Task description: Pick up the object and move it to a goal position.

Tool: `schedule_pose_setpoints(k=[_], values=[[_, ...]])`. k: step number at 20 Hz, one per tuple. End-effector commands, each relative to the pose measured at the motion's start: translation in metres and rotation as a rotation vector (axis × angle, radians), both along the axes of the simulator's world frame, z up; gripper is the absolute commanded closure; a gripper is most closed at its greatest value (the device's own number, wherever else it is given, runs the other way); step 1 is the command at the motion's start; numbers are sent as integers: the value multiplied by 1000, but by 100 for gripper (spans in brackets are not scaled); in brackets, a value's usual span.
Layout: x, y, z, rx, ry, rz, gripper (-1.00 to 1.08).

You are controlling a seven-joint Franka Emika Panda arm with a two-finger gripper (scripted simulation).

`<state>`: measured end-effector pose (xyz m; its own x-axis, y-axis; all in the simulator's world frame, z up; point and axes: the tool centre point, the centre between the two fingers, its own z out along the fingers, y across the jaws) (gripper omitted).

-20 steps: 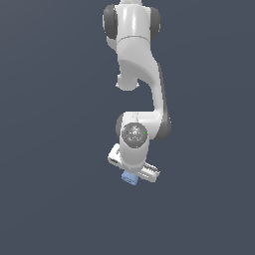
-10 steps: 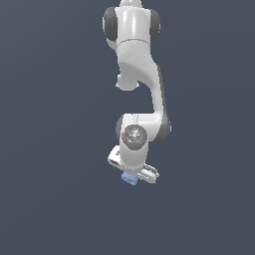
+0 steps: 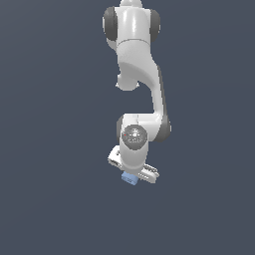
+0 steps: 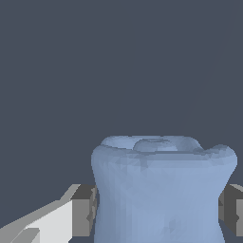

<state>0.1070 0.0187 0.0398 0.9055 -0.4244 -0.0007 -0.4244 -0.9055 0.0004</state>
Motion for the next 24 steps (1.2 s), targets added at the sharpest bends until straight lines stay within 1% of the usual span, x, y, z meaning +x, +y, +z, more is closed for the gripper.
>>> schedule_pose_setpoints(k=[1,6,10,24], values=[[-1,0,1,0,-1,0,108],[-8,2,5,0,-1,0,108],[-18,5,11,0,-1,0,108],[-72,20,43,0,-1,0,108]])
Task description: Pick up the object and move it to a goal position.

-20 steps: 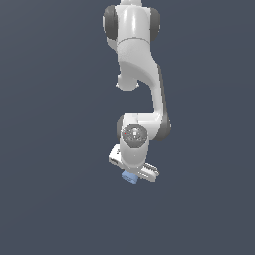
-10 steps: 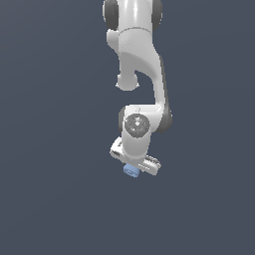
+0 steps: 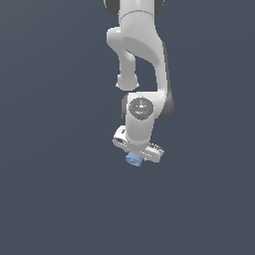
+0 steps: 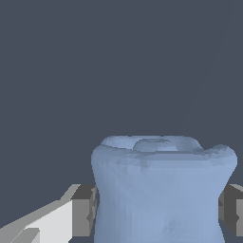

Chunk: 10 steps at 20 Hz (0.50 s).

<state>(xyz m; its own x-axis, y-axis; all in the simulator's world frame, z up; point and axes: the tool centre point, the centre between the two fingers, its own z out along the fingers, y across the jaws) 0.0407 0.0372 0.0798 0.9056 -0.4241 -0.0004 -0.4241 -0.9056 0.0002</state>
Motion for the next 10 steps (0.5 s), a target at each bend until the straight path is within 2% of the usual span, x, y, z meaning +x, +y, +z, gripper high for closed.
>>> schedule_pose_setpoints(k=[1,10], values=[[-8,2,5,0,0,0,108],[-20,6,13,0,0,0,108]])
